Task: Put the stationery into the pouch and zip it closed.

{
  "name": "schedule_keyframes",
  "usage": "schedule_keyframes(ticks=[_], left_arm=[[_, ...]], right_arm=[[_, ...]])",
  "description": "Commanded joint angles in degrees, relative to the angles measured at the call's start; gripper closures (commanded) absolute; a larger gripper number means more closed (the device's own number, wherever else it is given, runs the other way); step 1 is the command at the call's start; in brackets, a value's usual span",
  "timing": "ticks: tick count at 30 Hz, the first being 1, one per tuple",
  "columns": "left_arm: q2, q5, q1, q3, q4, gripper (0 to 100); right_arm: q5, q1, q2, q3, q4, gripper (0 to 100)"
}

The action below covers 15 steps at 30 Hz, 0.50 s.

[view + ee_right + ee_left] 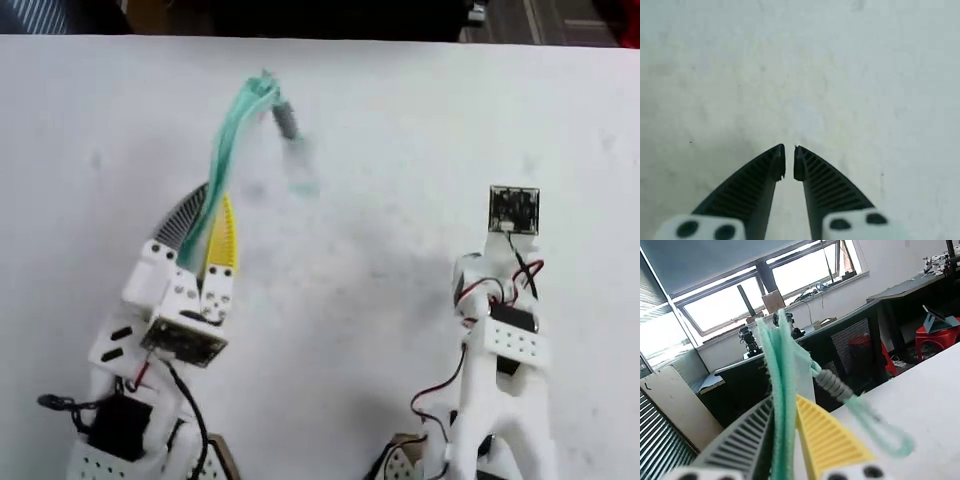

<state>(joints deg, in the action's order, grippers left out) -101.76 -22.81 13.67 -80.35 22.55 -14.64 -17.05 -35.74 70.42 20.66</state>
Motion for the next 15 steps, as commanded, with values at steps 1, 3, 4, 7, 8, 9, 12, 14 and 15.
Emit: schedule_keyframes(ticks=[1, 3, 4, 7, 8, 9, 12, 14, 15], left_arm=[[12.18, -2.11, -0.22, 2.64, -11.16, 98], [20.00, -3.25, 0.04, 5.71, -14.86, 98], [24.04, -4.48, 0.92, 7.65, -16.44, 98], [36.26, -11.43, 5.05, 12.31, -21.54, 98], [40.48, -14.15, 6.81, 13.36, -23.56, 98], [44.70, -16.79, 8.48, 14.24, -26.02, 98], [57.45, -22.42, 12.35, 16.88, -34.55, 98], [65.89, -23.03, 14.20, 19.69, -38.42, 98], [70.29, -22.86, 15.34, 21.27, -38.86, 98]], right_arm=[[-0.70, 0.13, 1.98, -0.62, -3.12, 97.2], [-0.70, -0.04, 2.24, -0.62, -3.91, 97.2], [-0.70, -0.13, 2.24, -0.62, -4.00, 97.2], [-0.70, -0.31, 2.24, -0.62, -4.09, 97.2], [-0.79, -0.75, 2.24, -0.62, -4.09, 97.2], [-0.70, -1.63, 2.24, -0.62, -4.09, 97.2], [-0.53, -4.26, 2.77, -1.58, -4.18, 97.2], [1.93, -5.23, 2.77, -1.67, -4.18, 97.2], [3.25, -5.58, 2.77, -1.76, -4.18, 97.2]])
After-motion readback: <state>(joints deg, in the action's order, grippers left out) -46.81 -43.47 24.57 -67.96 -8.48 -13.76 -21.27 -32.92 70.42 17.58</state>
